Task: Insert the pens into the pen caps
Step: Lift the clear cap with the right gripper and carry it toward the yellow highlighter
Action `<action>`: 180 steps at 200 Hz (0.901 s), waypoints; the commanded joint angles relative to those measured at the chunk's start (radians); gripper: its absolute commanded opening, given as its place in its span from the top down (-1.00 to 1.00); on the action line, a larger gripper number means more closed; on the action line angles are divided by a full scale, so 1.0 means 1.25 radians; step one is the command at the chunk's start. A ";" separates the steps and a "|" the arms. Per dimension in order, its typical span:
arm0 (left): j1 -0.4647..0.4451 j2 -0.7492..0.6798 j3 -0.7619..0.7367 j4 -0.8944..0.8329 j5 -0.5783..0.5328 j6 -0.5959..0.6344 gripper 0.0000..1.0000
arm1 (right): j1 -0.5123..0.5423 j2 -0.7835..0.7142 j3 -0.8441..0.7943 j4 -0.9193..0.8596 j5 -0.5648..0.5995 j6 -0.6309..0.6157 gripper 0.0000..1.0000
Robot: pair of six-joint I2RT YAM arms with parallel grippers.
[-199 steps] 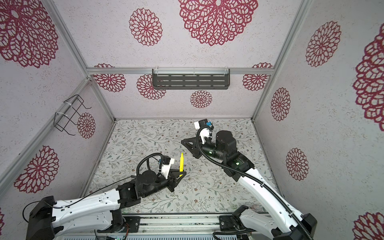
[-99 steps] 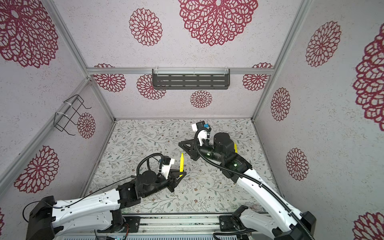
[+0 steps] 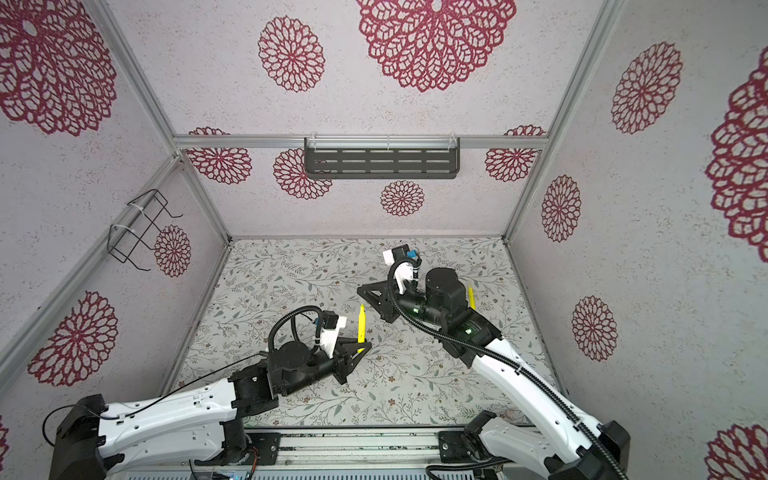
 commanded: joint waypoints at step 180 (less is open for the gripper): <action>-0.013 -0.033 0.005 0.013 -0.026 0.010 1.00 | 0.027 -0.035 -0.019 0.054 -0.003 0.026 1.00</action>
